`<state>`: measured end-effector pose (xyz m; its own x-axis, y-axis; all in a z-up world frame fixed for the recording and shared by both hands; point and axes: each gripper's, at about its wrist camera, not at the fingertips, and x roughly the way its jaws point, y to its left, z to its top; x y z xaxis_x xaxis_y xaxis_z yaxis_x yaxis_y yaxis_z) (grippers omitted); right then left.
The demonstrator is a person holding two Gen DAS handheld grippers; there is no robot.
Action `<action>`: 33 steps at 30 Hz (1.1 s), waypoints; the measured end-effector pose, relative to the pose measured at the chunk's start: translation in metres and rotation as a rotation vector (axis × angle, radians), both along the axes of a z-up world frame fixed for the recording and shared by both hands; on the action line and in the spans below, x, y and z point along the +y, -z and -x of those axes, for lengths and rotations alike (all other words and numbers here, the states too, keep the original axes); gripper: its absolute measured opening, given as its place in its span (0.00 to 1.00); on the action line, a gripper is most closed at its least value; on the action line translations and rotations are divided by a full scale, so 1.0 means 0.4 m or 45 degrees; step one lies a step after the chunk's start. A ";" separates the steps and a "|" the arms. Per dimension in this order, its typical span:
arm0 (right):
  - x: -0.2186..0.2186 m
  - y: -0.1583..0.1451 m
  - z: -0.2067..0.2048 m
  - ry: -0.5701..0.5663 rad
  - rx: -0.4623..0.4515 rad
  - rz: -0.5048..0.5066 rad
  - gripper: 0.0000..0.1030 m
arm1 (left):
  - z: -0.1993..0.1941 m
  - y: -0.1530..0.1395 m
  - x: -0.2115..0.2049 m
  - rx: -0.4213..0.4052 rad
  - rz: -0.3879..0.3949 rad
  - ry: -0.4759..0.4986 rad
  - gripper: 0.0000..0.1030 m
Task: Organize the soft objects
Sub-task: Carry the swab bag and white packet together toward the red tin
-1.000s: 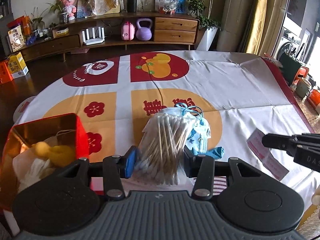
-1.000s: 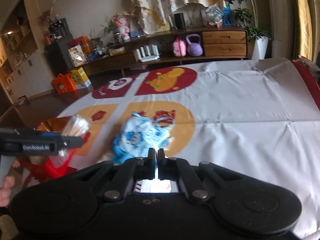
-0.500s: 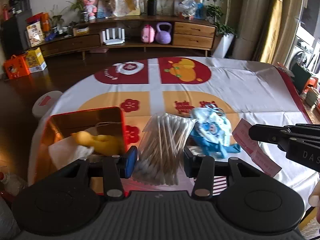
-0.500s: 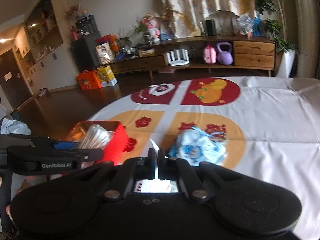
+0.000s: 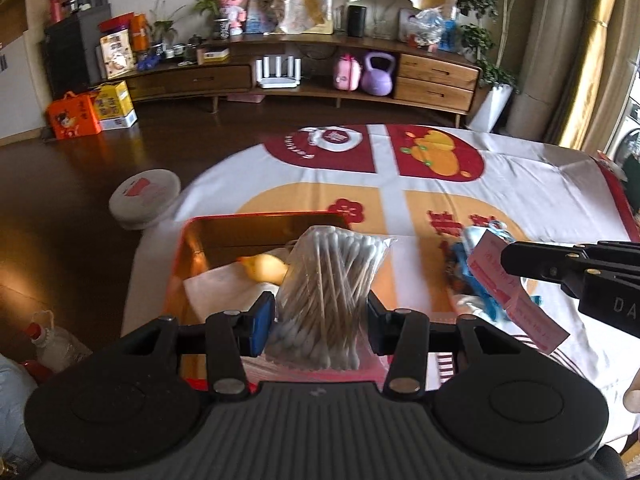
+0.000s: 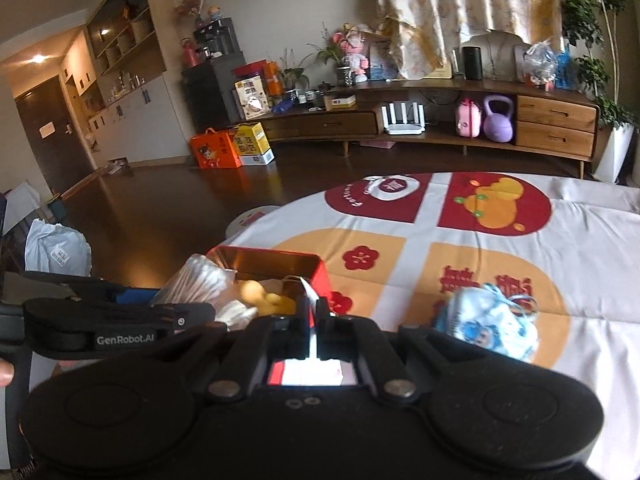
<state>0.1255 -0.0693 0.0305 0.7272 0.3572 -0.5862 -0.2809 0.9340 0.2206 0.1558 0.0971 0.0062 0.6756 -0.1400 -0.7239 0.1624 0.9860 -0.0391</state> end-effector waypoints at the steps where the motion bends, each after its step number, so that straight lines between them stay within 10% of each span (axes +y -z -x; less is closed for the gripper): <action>1: 0.010 0.001 -0.006 -0.008 0.000 -0.002 0.02 | -0.003 0.000 0.013 -0.001 0.000 -0.009 0.44; 33: 0.285 0.152 -0.165 -0.161 0.087 0.106 0.00 | -0.211 0.154 0.165 0.082 -0.116 -0.125 0.45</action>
